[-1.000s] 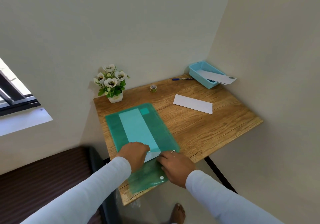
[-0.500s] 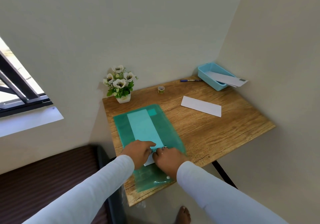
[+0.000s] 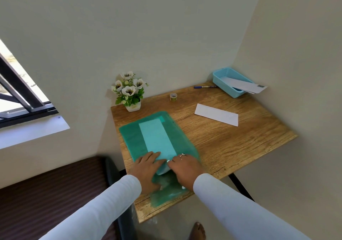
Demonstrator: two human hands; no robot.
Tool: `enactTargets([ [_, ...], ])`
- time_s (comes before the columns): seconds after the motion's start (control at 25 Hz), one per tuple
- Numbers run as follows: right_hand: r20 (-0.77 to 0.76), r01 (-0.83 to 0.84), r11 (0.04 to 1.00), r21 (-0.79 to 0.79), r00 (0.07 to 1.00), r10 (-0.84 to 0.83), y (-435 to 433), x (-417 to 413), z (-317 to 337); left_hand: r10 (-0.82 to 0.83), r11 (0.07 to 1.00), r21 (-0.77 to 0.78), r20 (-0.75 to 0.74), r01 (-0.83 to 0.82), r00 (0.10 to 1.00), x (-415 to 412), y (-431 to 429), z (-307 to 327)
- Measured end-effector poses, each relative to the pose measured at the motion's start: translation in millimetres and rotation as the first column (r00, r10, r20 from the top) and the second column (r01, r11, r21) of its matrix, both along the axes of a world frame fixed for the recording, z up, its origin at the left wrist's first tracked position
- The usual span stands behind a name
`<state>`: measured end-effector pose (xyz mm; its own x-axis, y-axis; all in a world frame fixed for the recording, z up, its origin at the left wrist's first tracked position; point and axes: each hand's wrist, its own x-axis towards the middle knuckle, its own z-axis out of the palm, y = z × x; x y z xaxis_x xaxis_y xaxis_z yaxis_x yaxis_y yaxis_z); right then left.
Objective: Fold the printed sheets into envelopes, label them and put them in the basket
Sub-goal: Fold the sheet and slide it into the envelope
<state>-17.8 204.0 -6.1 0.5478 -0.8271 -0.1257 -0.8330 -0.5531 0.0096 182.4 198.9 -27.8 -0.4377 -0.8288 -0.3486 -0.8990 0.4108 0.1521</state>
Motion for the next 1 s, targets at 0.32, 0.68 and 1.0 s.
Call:
enactTargets([
  [0.32,0.472,0.119,0.925,0.360,0.832,-0.290,-1,-47,41,-0.026,0.999,-0.041,0.028,0.027,0.999,3,-6,-5],
  [0.68,0.208,0.155,0.928,0.339,0.949,-0.235,-4,-44,30,-0.013,1.000,0.011,0.025,0.013,1.000,3,-10,-1],
  [1.0,0.568,0.059,0.733,0.678,0.590,-0.573,-17,-66,78,-0.006,1.000,0.029,0.003,0.006,1.000,5,-12,3],
])
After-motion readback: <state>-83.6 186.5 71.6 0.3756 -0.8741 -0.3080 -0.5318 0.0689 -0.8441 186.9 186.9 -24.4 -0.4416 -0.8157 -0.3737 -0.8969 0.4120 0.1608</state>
